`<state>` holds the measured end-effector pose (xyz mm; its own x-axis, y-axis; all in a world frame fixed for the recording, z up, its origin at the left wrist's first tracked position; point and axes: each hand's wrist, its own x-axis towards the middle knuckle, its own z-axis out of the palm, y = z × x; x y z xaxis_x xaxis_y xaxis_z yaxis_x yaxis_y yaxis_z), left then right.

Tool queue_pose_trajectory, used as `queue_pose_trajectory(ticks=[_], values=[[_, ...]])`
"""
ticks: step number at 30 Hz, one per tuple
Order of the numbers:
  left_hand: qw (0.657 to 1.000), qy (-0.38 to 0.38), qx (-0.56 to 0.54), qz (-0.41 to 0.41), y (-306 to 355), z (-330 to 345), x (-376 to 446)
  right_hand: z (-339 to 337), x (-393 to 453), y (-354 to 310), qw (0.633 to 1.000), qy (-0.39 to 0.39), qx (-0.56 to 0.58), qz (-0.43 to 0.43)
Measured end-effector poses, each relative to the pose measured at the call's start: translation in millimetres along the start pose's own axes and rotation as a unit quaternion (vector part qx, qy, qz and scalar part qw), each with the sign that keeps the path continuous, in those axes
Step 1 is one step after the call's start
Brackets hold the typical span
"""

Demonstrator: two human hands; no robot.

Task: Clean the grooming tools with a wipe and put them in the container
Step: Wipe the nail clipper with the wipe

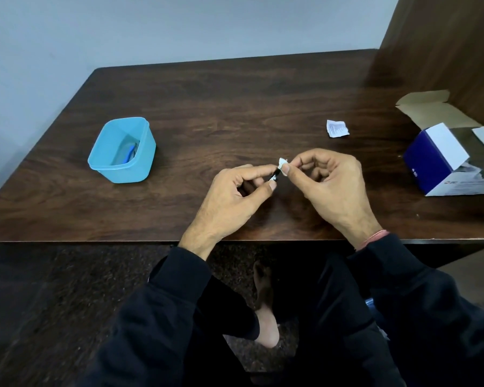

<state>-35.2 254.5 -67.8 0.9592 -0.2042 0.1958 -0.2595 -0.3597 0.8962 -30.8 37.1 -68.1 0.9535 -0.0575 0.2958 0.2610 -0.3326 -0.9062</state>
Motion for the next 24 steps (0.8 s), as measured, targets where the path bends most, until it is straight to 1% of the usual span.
queue_pose_trajectory(ticks=[4, 7, 11, 14, 20, 22, 24], values=[[1.000, -0.008, 0.007, 0.015, 0.8, -0.9, -0.7, 0.6, -2.1, -1.5, 1.000, -0.024, 0.005, -0.010], [1.000, -0.003, 0.006, 0.005, 0.7, -1.2, 0.0, -0.4, -0.5, 0.6, 1.000, 0.012, 0.014, -0.005], [1.000, -0.006, 0.013, 0.014, -0.2, -0.7, -0.5, -1.2, -0.9, 0.9, 1.000, -0.009, 0.007, -0.008], [1.000, -0.005, 0.020, 0.014, -0.5, -0.9, 0.5, -1.6, -0.2, 0.6, 1.000, 0.013, 0.019, -0.004], [1.000, -0.008, 0.016, 0.015, -0.6, -2.2, -0.1, -1.2, -0.2, -0.8, 1.000, 0.015, 0.003, -0.012], [1.000, -0.007, 0.017, 0.015, -1.7, -2.1, 0.3, -0.2, -0.9, -1.9, 1.000, -0.004, -0.008, -0.026], [1.000, -0.006, 0.008, 0.011, -2.5, -1.9, 0.5, 0.0, -1.6, -2.1, 1.000, 0.000, -0.007, -0.025]])
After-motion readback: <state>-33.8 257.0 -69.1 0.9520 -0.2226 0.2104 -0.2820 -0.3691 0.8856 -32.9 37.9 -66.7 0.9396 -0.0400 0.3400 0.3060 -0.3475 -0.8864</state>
